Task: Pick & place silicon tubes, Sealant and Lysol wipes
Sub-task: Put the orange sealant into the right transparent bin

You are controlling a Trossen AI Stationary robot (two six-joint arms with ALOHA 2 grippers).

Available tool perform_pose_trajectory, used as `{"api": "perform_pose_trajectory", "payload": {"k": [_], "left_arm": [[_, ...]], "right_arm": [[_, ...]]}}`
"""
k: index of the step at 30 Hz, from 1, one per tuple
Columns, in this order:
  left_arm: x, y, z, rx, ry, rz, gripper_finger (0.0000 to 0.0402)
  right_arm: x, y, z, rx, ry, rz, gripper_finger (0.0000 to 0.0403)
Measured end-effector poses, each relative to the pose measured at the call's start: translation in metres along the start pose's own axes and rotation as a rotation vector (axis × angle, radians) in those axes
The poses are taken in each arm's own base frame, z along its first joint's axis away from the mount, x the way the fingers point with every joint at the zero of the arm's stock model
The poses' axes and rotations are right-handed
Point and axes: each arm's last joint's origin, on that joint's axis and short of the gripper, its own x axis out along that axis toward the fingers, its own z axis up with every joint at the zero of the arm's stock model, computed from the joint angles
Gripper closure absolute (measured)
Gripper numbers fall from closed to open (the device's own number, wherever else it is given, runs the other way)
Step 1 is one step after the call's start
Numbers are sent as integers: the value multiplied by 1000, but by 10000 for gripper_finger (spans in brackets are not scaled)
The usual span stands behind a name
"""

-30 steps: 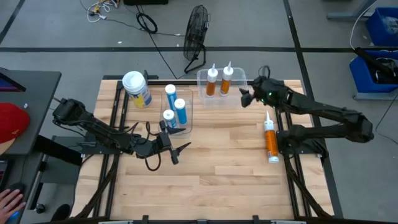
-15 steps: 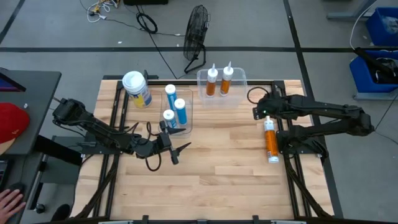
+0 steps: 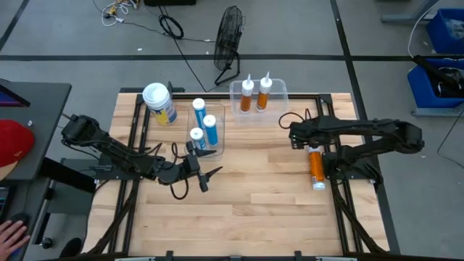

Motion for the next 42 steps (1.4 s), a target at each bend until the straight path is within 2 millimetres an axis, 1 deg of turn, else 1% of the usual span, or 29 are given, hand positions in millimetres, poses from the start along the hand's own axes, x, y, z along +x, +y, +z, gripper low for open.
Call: {"api": "perform_pose_trajectory", "payload": {"k": [7, 17, 23, 27, 29, 31, 38, 42], "left_arm": [[0, 0, 0, 1, 2, 0, 109], [0, 0, 0, 3, 3, 0, 109], [0, 0, 0, 4, 4, 0, 109], [0, 0, -1, 5, 5, 0, 109], [0, 0, -1, 6, 6, 0, 109], [0, 0, -1, 7, 7, 0, 109], [0, 0, -1, 7, 7, 0, 109], [0, 0, -1, 6, 7, 0, 109]], "right_arm": [[17, 11, 1, -8, 24, -124, 71], [43, 24, 0, -48, 64, -290, 71], [59, 35, 0, -67, 82, -318, 72], [65, 38, 0, -103, 91, -334, 79], [65, 38, -1, -105, 91, -330, 94], [64, 39, -1, -108, 90, -317, 120], [64, 41, -2, -137, 117, -275, 243], [62, 44, -3, -175, 122, -260, 299]]}}
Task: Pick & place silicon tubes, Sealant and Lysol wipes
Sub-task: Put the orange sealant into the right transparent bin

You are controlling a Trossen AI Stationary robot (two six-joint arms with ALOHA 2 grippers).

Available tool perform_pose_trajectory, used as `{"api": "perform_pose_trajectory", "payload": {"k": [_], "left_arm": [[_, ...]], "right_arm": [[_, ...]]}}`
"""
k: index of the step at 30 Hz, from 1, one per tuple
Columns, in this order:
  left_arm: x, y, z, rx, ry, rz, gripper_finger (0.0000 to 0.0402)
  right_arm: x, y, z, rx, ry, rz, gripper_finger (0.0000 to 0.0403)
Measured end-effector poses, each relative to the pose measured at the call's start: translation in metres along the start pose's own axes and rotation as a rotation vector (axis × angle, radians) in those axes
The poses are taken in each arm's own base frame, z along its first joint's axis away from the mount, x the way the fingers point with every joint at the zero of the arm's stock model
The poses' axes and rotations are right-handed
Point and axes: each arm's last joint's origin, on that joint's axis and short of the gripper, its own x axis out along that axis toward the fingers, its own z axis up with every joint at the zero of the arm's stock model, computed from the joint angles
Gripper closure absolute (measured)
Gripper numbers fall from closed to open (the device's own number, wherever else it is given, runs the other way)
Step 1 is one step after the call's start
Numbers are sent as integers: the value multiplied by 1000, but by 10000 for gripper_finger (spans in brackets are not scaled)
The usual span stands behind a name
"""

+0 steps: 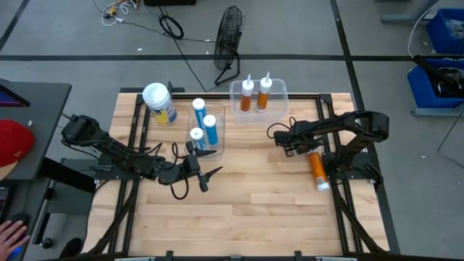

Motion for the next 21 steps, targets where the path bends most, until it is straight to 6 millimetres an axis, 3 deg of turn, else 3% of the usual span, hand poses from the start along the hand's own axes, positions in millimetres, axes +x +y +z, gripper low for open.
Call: {"api": "perform_pose_trajectory", "payload": {"k": [8, 21], "left_arm": [[0, 0, 0, -1, 0, 0, 109], [0, 0, 0, -1, 0, 0, 109]], "right_arm": [[-4, 5, -4, -44, -4, 16, 395], [-10, 3, -4, -76, -5, -14, 401]]}}
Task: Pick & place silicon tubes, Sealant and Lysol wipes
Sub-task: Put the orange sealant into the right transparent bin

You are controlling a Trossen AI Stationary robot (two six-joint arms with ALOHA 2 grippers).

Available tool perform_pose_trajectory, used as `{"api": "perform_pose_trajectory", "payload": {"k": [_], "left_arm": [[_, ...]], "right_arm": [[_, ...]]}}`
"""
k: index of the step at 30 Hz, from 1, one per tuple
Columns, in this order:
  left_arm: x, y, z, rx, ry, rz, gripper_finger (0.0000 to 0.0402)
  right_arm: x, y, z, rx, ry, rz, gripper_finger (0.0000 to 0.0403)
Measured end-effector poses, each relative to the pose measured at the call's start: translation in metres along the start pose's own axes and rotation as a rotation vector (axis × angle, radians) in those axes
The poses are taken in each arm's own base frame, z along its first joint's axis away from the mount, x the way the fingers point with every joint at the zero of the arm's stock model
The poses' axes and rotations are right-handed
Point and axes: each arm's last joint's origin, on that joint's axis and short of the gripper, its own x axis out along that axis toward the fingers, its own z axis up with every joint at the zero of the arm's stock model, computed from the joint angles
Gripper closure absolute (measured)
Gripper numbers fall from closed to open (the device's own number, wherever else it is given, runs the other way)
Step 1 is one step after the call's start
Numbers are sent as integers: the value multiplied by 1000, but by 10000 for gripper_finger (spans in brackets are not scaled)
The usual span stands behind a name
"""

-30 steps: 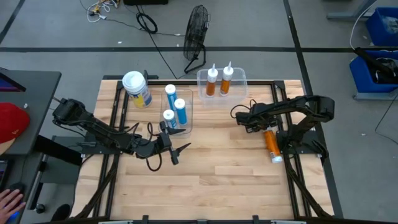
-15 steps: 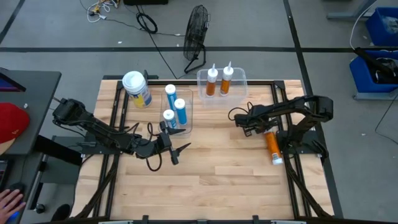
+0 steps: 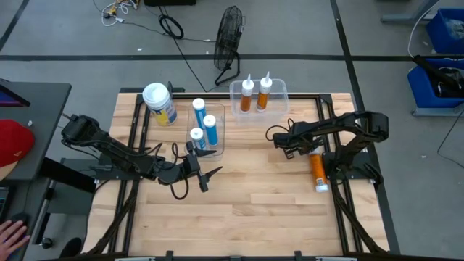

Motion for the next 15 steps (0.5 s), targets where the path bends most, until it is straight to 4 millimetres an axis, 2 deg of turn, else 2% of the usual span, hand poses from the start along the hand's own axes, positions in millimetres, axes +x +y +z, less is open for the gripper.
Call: {"api": "perform_pose_trajectory", "payload": {"k": [8, 11, 15], "left_arm": [[0, 0, 0, 0, 0, 0, 109], [0, 0, 0, 0, 0, 0, 109], [0, 0, 0, 1, 0, 0, 109]], "right_arm": [[-28, 5, 10, -18, -45, 15, 403], [-47, 7, 11, -34, -64, 11, 403], [-83, 11, 5, -65, -131, 16, 403]]}}
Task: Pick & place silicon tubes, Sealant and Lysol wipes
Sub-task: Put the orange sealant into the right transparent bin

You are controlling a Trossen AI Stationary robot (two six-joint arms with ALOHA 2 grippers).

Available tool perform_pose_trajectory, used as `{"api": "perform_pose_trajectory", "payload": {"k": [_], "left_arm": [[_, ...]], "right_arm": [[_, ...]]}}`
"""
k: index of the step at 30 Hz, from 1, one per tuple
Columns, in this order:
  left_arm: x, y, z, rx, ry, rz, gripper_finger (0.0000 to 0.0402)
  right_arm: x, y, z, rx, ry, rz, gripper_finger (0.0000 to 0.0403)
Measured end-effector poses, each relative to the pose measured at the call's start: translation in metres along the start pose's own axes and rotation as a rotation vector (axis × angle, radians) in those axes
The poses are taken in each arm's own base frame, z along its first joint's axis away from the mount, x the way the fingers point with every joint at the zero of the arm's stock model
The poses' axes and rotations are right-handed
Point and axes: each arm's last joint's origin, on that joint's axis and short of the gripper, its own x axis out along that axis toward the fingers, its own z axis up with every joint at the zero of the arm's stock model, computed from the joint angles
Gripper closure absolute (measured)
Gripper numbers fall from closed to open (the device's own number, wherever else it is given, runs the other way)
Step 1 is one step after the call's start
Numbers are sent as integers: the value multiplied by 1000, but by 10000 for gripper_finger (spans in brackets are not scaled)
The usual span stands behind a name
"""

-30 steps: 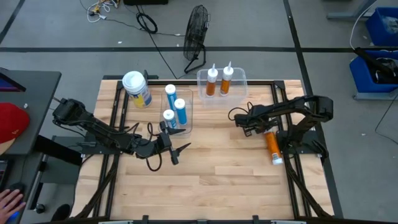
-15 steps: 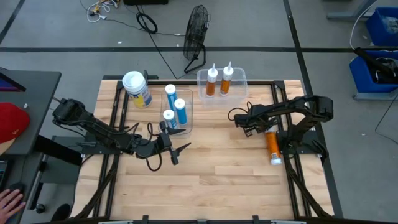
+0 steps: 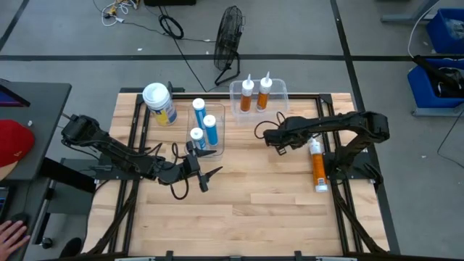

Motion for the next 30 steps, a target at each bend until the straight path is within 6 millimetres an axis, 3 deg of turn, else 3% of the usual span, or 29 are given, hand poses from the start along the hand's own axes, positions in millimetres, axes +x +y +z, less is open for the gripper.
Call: {"api": "perform_pose_trajectory", "payload": {"k": [5, 10, 17, 24, 30], "left_arm": [[0, 0, 0, 0, 0, 0, 109], [0, 0, 0, 2, 2, 0, 109], [0, 0, -1, 6, 5, 0, 109], [0, 0, -1, 6, 5, 0, 109], [0, 0, -1, 6, 5, 0, 109]], "right_arm": [[-54, 13, -6, -52, -137, 124, 403], [-117, 18, -17, -164, -298, 367, 403], [-196, -5, -45, -479, -551, 818, 403], [-239, -34, -70, -771, -710, 1274, 403], [-254, -44, -83, -1049, -698, 1549, 403]]}}
